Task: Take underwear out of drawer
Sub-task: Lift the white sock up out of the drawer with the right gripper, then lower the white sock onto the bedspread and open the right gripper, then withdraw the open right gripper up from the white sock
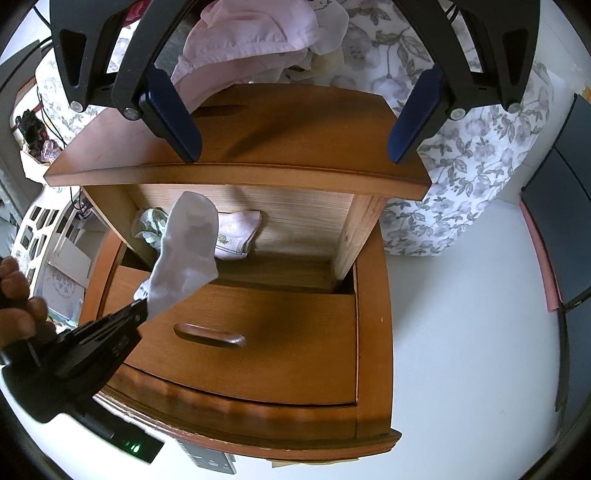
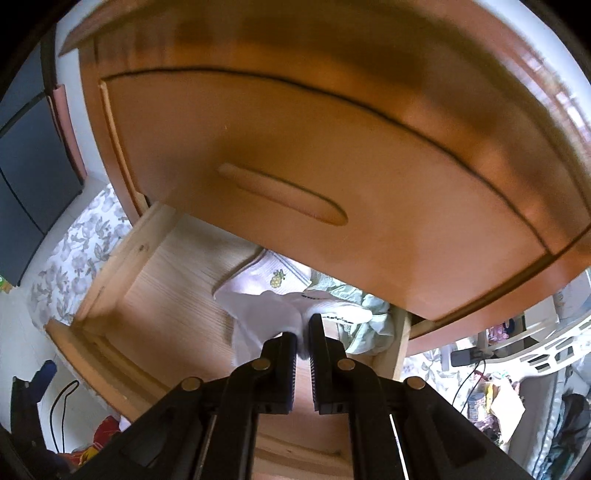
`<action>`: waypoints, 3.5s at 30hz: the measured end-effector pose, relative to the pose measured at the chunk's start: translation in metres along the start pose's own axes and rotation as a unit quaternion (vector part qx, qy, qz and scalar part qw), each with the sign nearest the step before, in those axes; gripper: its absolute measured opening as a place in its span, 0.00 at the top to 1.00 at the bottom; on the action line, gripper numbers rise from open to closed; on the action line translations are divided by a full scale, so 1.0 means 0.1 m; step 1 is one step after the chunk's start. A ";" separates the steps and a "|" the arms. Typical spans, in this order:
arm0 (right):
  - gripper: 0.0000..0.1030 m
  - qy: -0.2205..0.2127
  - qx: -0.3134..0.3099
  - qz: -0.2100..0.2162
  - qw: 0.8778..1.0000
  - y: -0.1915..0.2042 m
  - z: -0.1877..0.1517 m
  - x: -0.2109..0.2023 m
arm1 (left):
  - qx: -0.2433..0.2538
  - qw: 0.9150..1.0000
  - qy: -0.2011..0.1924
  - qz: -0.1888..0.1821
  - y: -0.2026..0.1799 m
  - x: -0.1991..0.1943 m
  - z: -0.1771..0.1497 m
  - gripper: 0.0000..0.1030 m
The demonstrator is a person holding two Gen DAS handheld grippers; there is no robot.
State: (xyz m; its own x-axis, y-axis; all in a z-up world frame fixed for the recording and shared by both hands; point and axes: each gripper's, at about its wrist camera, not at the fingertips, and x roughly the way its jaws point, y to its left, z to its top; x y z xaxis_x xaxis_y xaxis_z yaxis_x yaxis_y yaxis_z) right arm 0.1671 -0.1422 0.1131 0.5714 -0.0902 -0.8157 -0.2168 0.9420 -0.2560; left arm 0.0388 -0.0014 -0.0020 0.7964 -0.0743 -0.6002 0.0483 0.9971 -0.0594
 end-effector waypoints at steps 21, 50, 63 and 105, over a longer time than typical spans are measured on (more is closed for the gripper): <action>0.93 -0.117 0.004 0.006 0.993 -0.02 -0.31 -1.33 | -0.010 1.000 -0.008 0.009 0.04 -0.04 -0.01 0.02; 0.93 -0.133 0.013 0.102 0.986 0.20 -1.49 -1.44 | -0.048 0.998 -0.010 0.043 0.18 -0.17 -0.08 0.02; 0.93 -0.037 -0.008 0.134 0.990 0.61 -1.70 -0.51 | -0.054 0.997 -0.014 0.049 0.20 -0.20 -0.09 0.02; 0.00 -0.017 0.145 0.075 0.986 0.33 -2.23 -0.06 | 0.014 0.997 0.005 0.075 -0.02 -0.14 -0.10 0.02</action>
State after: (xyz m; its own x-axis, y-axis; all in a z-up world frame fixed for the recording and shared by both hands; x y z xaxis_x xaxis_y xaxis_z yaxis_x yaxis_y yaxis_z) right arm -0.0203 -0.1824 -0.0059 0.5780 0.0643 -0.8135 -0.0687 0.9972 0.0301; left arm 0.0217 -0.0023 -0.0018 0.7898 0.0761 -0.6086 -0.0548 0.9971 0.0535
